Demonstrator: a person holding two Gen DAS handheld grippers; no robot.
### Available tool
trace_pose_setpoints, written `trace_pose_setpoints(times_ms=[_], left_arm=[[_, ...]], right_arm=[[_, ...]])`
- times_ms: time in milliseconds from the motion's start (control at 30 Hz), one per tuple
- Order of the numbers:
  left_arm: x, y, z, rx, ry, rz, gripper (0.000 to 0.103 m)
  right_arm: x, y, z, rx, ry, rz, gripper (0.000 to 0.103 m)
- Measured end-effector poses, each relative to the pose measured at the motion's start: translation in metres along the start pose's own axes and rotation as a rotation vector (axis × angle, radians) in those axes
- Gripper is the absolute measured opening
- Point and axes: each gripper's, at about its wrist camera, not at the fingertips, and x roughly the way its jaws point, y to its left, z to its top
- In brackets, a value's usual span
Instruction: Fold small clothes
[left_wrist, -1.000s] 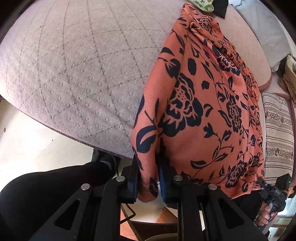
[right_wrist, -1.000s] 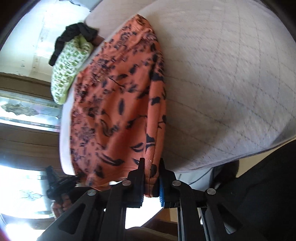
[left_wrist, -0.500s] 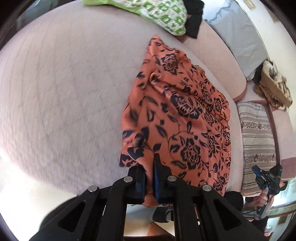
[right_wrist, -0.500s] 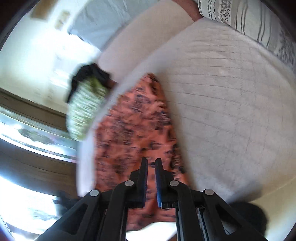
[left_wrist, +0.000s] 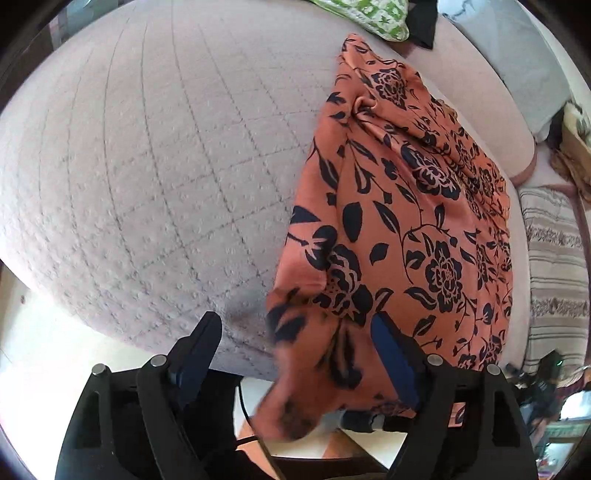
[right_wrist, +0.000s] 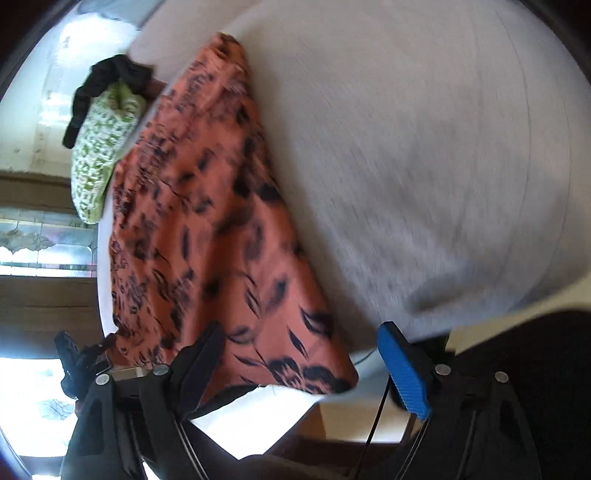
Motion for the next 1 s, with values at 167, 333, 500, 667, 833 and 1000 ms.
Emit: trace_pose_setpoints(times_ms=[167,333,500,667,833,1000], left_arm=[[0.016,-0.012,-0.011,0.066,0.042,0.057,0.083],[0.015,-0.022,-0.020,0.137,0.021,0.161,0.048],[0.004,-0.011,-0.017,0.085,0.029,-0.011,0.008],[-0.013,-0.022,0.001,0.097,0.011,-0.107,0.008],[-0.037,-0.051,0.059,0.124,-0.031,-0.203,0.008],[-0.050,-0.082,0.169,0.150,-0.131,-0.182,0.008]], right_arm=[[0.033,0.001,-0.017,0.044,0.046,-0.039,0.042],[0.017,0.022,-0.024,-0.077,-0.002,-0.069,0.009],[-0.005,0.040,-0.021,-0.131,-0.027,0.035,0.009],[-0.031,0.054,0.004,-0.119,-0.090,0.168,0.009],[-0.054,0.077,0.074,-0.091,-0.187,0.223,0.008],[-0.059,0.104,0.188,-0.071,-0.335,0.204,0.008]])
